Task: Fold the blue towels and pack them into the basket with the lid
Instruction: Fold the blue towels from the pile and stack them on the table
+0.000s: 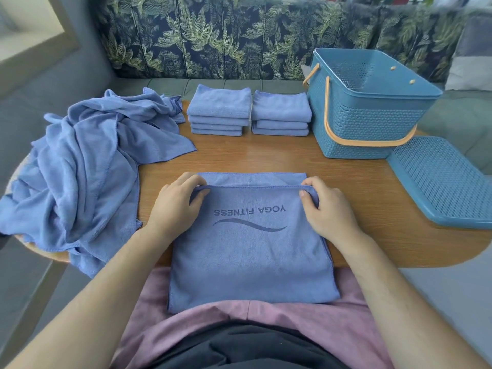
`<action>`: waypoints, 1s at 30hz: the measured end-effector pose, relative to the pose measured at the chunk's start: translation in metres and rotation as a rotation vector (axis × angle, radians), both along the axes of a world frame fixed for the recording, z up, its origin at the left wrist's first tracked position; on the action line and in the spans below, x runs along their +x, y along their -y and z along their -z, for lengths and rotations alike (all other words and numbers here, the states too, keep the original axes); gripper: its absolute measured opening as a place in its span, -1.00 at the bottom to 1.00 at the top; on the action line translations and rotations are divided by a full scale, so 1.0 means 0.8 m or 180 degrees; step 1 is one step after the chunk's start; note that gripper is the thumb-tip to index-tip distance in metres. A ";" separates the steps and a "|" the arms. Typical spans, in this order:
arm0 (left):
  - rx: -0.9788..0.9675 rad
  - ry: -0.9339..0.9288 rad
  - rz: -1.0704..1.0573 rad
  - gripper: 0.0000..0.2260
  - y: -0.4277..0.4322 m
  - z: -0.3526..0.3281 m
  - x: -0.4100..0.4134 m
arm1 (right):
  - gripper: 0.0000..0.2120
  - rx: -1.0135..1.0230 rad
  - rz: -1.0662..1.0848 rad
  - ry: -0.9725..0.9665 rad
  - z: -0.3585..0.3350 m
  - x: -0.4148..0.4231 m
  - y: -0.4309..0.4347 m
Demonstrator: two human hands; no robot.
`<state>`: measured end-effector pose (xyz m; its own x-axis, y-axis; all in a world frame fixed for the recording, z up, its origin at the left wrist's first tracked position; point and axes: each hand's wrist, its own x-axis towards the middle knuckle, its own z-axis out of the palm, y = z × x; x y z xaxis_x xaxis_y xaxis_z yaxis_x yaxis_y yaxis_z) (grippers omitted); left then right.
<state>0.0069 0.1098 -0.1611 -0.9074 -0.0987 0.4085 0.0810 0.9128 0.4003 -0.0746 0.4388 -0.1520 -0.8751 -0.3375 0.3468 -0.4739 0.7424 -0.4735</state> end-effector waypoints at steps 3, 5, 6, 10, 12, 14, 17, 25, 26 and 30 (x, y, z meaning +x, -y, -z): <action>-0.0030 -0.0031 -0.0011 -0.93 -0.002 -0.004 0.000 | -0.88 0.0105 0.0126 -0.0056 -0.003 0.001 0.000; 0.0064 0.0062 -0.0033 -0.91 -0.002 -0.004 0.000 | -0.88 0.0158 0.0211 -0.0008 -0.003 0.000 0.001; 0.0130 0.0112 -0.0067 -0.91 -0.003 -0.003 0.000 | -0.90 0.0167 0.0225 0.0012 -0.004 0.000 0.001; 0.0275 0.0264 -0.0236 -0.91 -0.002 -0.003 0.000 | -0.93 0.0303 0.0241 0.0209 0.000 -0.001 0.001; 0.0243 0.0332 -0.0283 -0.91 -0.003 -0.005 0.000 | -0.93 0.0398 0.0289 0.0273 0.001 -0.002 0.001; 0.0248 0.0381 -0.0367 -0.92 -0.004 -0.006 0.002 | -0.93 0.0459 0.0354 0.0341 0.002 -0.003 0.001; 0.0282 0.0452 -0.0423 -0.89 -0.003 -0.004 0.002 | -0.89 0.0554 0.0391 0.0414 0.002 -0.003 0.002; 0.0149 0.0513 -0.0328 -0.88 -0.005 0.003 0.000 | -0.82 0.0783 0.0349 0.0347 0.006 0.002 0.012; 0.0062 0.0431 -0.0286 -0.87 -0.004 0.005 0.001 | -0.83 0.0768 0.0348 0.0253 0.009 0.003 0.013; -0.0141 0.0201 -0.0255 -0.93 -0.005 0.002 0.001 | -0.90 0.0429 0.0237 -0.0166 0.018 0.001 0.011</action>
<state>0.0079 0.1136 -0.1625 -0.9214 -0.1551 0.3564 -0.0171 0.9323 0.3613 -0.0737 0.4299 -0.1664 -0.8815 -0.3189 0.3483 -0.4365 0.8316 -0.3433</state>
